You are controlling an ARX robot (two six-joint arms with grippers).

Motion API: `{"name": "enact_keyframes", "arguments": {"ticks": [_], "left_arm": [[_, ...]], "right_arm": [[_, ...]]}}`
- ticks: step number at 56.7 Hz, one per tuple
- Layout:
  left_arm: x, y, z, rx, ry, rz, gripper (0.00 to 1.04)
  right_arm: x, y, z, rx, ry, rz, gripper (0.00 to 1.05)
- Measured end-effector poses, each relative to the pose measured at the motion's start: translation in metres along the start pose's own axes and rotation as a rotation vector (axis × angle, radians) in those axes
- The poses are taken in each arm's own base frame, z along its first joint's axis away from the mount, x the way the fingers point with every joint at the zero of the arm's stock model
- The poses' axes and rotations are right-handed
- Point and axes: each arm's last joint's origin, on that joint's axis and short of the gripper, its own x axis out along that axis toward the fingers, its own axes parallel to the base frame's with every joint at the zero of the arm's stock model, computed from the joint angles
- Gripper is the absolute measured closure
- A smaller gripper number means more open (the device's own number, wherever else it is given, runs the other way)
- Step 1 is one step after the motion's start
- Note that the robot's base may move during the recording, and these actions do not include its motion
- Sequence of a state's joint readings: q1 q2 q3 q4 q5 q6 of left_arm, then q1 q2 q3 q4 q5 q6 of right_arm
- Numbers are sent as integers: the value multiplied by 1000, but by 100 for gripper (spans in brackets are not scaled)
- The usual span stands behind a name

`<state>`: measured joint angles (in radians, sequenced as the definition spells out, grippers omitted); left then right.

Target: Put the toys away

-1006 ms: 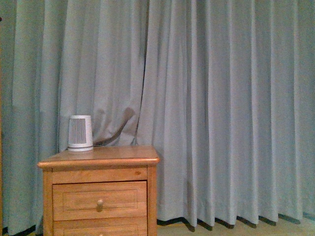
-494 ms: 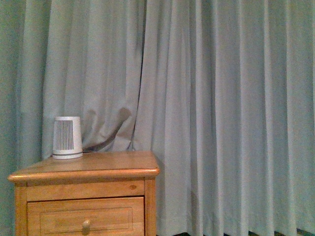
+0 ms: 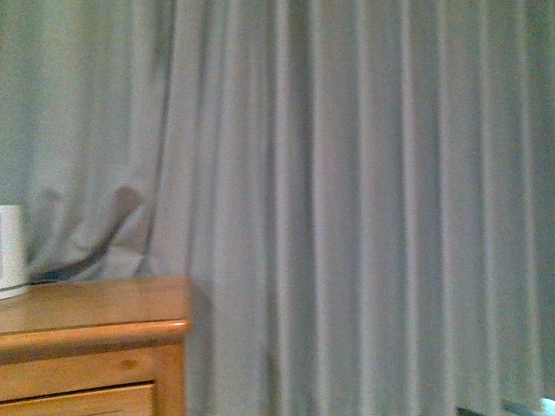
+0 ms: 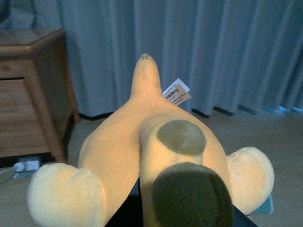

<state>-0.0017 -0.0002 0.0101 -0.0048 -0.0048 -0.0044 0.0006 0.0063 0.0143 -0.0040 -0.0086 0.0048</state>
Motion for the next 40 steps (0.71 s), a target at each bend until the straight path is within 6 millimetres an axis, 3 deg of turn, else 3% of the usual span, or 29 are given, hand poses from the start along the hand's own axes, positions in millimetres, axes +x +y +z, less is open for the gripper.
{"name": "enact_keyframes", "arguments": {"ticks": [40], "left_arm": [[0,0,0,0,0,-2,6]], "right_arm": [[0,0,0,0,-1,-8,91]]}}
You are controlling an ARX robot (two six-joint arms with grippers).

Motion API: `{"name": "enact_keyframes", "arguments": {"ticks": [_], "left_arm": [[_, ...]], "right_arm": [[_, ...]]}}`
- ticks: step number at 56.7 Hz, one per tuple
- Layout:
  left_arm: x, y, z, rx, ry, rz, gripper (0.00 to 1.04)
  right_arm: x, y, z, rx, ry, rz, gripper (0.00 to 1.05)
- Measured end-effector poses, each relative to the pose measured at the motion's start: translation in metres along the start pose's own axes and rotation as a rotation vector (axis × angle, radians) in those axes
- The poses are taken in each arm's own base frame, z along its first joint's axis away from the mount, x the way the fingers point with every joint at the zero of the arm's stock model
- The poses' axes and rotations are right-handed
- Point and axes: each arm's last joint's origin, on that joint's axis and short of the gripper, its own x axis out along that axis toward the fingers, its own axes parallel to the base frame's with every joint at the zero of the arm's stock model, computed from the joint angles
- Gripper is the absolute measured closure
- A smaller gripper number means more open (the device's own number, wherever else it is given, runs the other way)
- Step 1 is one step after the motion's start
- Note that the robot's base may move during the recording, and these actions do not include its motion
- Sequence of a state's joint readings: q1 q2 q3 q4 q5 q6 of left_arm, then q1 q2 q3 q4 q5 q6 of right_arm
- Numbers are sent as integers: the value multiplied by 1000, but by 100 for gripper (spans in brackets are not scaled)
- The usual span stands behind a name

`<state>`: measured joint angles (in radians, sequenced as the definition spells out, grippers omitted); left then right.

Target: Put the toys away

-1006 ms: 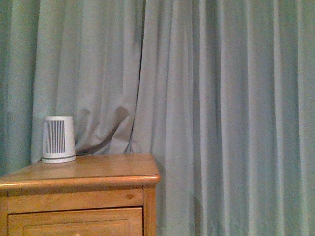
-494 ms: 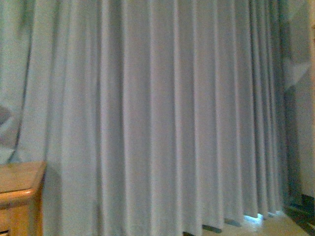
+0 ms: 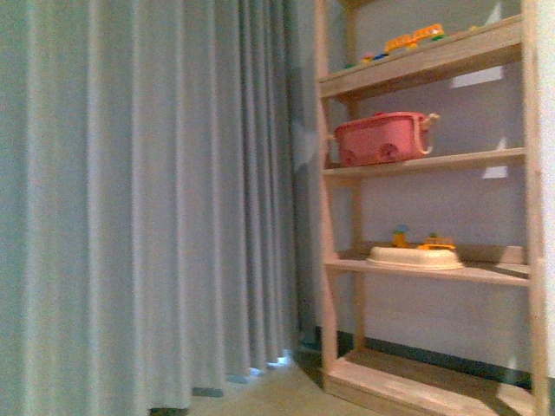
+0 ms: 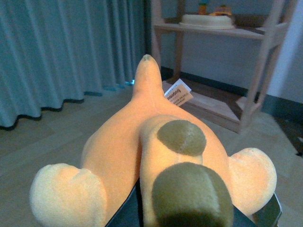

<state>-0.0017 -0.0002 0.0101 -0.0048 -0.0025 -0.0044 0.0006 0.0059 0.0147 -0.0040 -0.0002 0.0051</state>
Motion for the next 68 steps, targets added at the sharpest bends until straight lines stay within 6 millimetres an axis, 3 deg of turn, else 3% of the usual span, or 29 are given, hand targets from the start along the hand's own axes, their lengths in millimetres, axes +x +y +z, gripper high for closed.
{"name": "enact_keyframes", "arguments": {"ticks": [68], "left_arm": [[0,0,0,0,0,-3,6]], "right_arm": [[0,0,0,-2,-1,0,92]]}}
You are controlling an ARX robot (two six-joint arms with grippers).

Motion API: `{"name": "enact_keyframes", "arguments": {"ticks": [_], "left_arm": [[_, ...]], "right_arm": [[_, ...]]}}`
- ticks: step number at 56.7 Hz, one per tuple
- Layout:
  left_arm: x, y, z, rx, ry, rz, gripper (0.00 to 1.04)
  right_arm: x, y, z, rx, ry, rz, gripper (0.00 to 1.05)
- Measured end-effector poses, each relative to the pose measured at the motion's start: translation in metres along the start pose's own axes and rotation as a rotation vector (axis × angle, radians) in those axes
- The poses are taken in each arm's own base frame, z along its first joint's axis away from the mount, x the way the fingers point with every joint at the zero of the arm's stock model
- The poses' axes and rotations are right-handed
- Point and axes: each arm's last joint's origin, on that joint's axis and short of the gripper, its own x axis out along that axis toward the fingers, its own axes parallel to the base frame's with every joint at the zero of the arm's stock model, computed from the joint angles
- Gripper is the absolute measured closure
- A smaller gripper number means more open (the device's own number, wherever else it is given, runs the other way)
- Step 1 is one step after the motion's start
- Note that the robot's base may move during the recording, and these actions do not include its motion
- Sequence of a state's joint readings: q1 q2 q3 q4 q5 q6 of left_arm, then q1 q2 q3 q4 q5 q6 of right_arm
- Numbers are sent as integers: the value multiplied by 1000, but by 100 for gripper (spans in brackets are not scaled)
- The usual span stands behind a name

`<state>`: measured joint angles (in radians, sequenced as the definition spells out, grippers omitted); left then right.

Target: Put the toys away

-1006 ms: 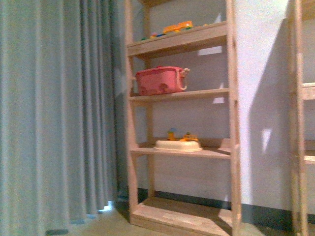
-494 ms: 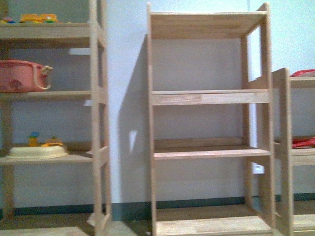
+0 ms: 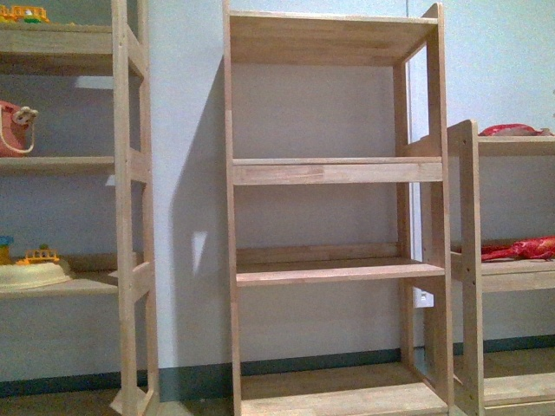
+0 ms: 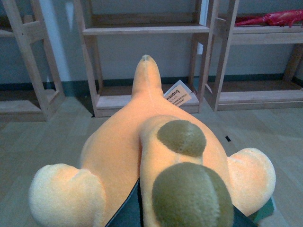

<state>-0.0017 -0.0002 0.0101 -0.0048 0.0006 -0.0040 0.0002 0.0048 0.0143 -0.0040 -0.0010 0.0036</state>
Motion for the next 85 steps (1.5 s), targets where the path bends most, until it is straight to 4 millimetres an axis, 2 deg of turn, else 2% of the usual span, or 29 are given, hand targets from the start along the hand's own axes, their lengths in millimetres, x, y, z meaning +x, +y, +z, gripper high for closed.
{"name": "enact_keyframes", "arguments": {"ticks": [85], "left_arm": [[0,0,0,0,0,1,6]], "right_arm": [[0,0,0,0,1,0,92]]}}
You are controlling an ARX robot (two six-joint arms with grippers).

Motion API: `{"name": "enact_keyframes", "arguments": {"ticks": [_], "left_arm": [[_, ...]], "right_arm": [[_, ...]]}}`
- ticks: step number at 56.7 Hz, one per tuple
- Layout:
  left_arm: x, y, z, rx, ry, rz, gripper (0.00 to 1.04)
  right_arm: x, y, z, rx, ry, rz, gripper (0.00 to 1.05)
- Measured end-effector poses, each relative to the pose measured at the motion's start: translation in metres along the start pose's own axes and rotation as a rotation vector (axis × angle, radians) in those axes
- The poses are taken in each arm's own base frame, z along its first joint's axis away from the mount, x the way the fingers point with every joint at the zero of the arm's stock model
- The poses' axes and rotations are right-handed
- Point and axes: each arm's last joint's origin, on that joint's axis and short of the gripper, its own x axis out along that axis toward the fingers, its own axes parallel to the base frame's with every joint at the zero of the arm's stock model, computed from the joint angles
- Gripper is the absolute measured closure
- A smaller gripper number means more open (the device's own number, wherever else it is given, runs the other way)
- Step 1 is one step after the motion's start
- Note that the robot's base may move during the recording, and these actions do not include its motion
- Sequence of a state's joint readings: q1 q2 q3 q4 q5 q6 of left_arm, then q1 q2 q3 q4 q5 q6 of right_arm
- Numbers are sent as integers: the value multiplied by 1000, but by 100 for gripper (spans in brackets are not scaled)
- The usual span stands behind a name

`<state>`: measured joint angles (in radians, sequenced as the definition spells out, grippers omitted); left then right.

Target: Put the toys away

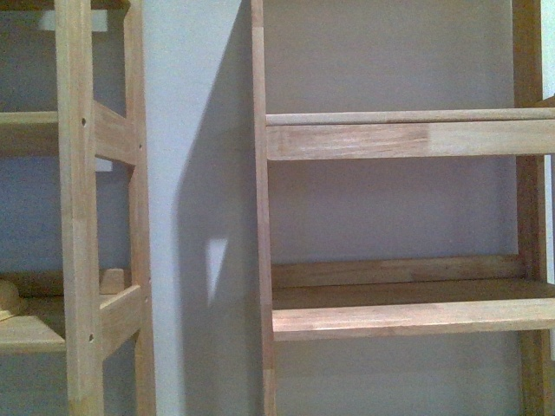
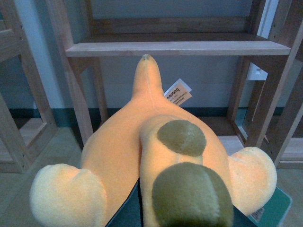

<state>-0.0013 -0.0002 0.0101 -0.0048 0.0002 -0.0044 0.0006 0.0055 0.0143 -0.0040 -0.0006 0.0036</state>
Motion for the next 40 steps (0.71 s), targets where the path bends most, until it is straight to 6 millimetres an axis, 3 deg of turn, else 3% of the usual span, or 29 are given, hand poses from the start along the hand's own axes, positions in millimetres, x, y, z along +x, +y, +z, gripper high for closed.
{"name": "enact_keyframes", "arguments": {"ticks": [40], "left_arm": [[0,0,0,0,1,0,6]], "right_arm": [[0,0,0,0,0,0,92]]}}
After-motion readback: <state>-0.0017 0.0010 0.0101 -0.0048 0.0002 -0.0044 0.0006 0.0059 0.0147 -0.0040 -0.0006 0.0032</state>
